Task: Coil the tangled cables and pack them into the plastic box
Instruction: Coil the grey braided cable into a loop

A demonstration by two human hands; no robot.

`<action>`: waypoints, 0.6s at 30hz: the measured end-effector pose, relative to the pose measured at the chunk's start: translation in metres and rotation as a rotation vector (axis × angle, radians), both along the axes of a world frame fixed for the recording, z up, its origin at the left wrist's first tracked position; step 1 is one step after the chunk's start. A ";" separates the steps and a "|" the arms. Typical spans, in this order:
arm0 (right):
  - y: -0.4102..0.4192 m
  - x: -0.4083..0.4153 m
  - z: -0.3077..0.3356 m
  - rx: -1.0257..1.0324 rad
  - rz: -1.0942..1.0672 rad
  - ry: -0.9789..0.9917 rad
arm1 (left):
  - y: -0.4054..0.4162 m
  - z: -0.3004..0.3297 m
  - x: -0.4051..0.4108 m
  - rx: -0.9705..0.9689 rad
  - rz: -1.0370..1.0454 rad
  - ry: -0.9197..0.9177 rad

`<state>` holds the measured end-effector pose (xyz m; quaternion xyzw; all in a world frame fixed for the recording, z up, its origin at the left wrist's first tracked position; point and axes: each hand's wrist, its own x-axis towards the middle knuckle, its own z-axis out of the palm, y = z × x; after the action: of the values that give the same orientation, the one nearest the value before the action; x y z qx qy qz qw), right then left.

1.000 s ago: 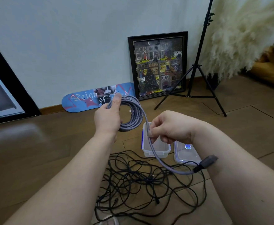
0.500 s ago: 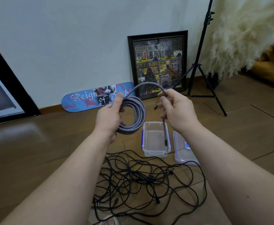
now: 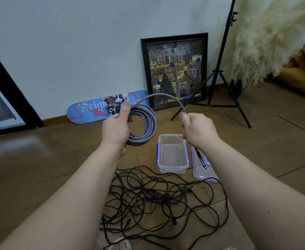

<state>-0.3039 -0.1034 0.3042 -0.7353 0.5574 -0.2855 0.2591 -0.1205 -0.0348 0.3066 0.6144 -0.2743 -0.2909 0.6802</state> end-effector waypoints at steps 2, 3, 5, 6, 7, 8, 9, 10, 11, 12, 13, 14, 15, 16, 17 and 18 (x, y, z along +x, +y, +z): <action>0.000 0.003 0.003 0.017 0.019 -0.225 | 0.000 -0.001 0.000 0.024 -0.005 -0.034; 0.000 0.004 0.004 0.042 0.042 -0.350 | 0.001 -0.002 0.000 0.036 -0.015 -0.044; -0.001 0.004 0.006 0.028 0.083 -0.472 | 0.002 -0.003 -0.001 0.055 -0.050 -0.046; -0.001 0.003 0.007 -0.012 0.103 -0.460 | 0.003 -0.003 -0.002 0.053 -0.073 -0.036; -0.001 0.003 0.007 -0.070 0.117 -0.410 | 0.005 -0.002 -0.003 0.044 -0.100 -0.021; -0.001 0.003 0.006 -0.144 0.128 -0.342 | 0.005 -0.002 -0.004 0.032 -0.132 -0.006; -0.001 0.004 0.005 -0.218 0.131 -0.257 | 0.006 -0.001 -0.006 0.022 -0.164 0.004; -0.002 0.005 0.003 -0.283 0.128 -0.195 | 0.007 0.000 -0.008 0.019 -0.198 0.006; -0.002 0.006 0.002 -0.315 0.109 -0.179 | 0.007 0.000 -0.010 0.020 -0.232 -0.001; -0.003 0.007 0.001 -0.314 0.084 -0.229 | 0.007 0.000 -0.013 0.022 -0.269 -0.018; -0.005 0.009 0.001 -0.272 0.062 -0.332 | 0.006 0.000 -0.015 0.025 -0.305 -0.047; -0.005 0.011 0.003 -0.209 0.055 -0.464 | 0.006 -0.001 -0.018 0.031 -0.337 -0.080; -0.004 0.014 0.005 -0.128 0.052 -0.581 | 0.006 -0.001 -0.021 0.039 -0.363 -0.116; -0.002 0.017 0.008 -0.045 0.058 -0.694 | 0.006 -0.003 -0.023 0.045 -0.386 -0.147; 0.001 0.019 0.010 0.030 0.074 -0.775 | 0.005 -0.004 -0.025 0.051 -0.407 -0.174; 0.003 0.020 0.011 0.084 0.095 -0.812 | 0.004 -0.006 -0.026 0.057 -0.420 -0.201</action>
<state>-0.2835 -0.1002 0.3153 -0.5767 0.3863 -0.5173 0.5006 -0.1467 -0.0309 0.3003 0.5886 -0.4544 -0.3709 0.5563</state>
